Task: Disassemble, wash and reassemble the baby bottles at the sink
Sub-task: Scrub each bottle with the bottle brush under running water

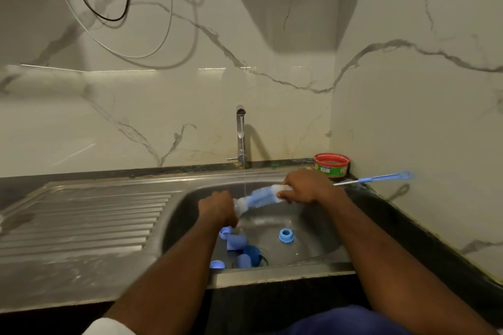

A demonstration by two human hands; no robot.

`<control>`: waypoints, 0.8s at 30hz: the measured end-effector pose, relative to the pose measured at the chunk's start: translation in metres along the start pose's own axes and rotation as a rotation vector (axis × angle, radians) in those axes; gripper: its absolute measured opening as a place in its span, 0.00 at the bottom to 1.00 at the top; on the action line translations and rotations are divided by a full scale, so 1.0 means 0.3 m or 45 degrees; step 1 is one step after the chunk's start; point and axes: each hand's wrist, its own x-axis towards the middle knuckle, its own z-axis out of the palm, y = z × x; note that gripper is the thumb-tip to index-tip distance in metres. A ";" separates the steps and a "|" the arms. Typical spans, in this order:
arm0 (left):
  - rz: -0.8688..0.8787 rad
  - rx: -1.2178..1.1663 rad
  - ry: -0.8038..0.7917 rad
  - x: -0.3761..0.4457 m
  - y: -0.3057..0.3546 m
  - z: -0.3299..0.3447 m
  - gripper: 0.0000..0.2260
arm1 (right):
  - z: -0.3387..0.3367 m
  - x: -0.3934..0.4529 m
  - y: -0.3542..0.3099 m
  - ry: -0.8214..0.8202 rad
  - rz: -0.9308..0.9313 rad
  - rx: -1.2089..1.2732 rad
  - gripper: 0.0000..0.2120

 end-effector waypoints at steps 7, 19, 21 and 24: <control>-0.092 0.124 -0.064 -0.002 -0.048 0.014 0.36 | 0.027 -0.006 -0.021 0.069 0.087 -0.157 0.16; 0.078 0.546 -0.080 -0.021 0.164 0.025 0.22 | 0.045 -0.008 -0.048 -0.079 0.144 -0.106 0.16; 0.098 0.184 0.044 0.002 0.125 0.012 0.26 | 0.040 -0.020 -0.046 -0.104 0.176 -0.142 0.17; -0.046 -0.270 0.200 0.054 0.083 0.029 0.30 | 0.048 -0.027 -0.045 -0.166 0.217 -0.125 0.16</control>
